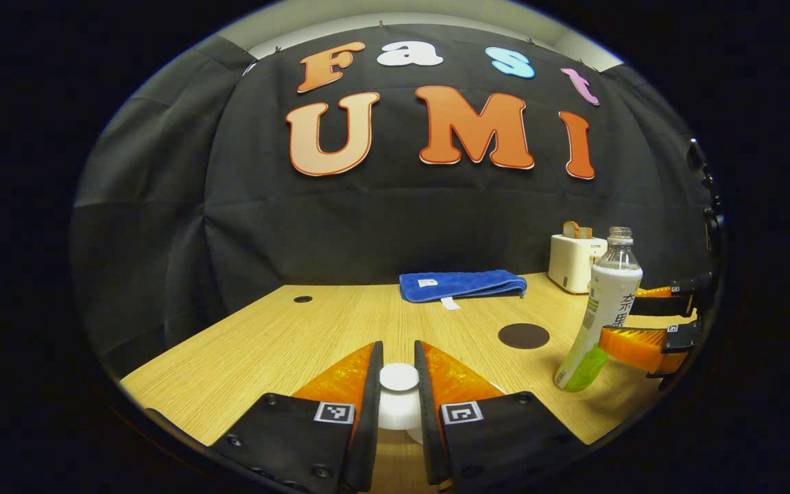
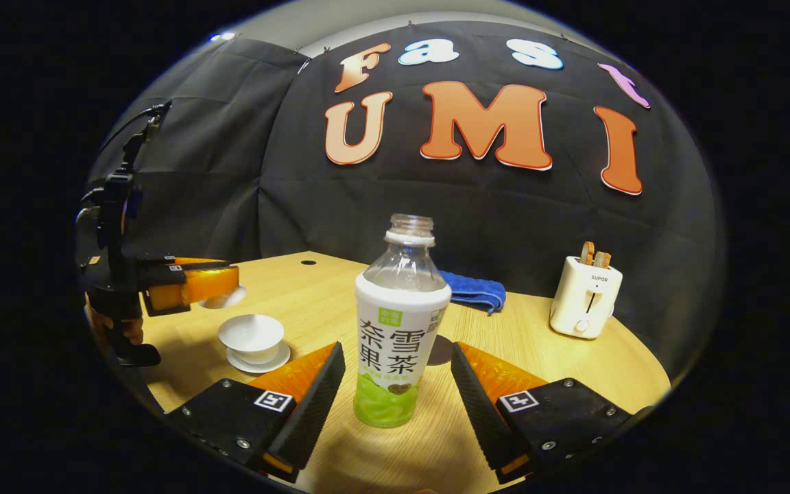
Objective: Open the teacup lid with one hand, grasp the water bottle and pour water into the teacup with the other hand; after pouring, place the water bottle on the coaster and then close the teacup lid.
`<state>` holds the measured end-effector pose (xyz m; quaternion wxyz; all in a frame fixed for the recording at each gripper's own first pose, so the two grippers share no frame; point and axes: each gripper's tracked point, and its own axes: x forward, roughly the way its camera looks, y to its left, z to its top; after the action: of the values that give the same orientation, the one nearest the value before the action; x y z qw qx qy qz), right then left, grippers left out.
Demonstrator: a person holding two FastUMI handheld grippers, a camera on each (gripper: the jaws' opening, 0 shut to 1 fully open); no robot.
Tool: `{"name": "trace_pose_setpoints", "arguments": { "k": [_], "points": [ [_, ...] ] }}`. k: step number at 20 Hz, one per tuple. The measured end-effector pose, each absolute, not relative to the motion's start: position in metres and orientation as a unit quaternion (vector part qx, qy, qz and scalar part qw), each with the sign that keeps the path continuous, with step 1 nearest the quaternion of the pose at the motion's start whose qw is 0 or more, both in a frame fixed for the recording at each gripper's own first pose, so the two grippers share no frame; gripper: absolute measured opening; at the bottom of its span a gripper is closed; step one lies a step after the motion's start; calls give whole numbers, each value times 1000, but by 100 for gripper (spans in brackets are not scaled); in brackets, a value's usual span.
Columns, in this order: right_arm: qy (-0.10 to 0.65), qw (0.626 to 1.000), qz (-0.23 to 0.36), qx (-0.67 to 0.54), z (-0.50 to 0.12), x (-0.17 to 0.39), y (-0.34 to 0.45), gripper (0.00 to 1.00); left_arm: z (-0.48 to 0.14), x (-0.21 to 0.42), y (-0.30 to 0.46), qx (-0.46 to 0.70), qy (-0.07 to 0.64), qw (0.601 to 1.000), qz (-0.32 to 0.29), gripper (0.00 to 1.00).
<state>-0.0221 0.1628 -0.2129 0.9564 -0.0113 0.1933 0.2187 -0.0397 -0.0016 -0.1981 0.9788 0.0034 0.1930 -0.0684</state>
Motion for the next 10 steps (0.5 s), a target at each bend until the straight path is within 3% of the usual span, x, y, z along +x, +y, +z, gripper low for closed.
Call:
{"name": "trace_pose_setpoints", "arguments": {
  "k": [6,7,8,10],
  "points": [
    [231,950,209,-4,-240,-14,171,81,-207,-43,21,1,203,978,-47,32],
    [232,951,206,-2,-241,-13,171,73,-209,-43,23,-1,204,978,-45,29],
    [235,950,208,0,-239,-14,171,69,-210,-44,24,-2,205,978,-44,32],
    [243,948,207,9,-239,-11,171,66,-214,-45,25,-3,208,977,-44,32]
  ]
}}
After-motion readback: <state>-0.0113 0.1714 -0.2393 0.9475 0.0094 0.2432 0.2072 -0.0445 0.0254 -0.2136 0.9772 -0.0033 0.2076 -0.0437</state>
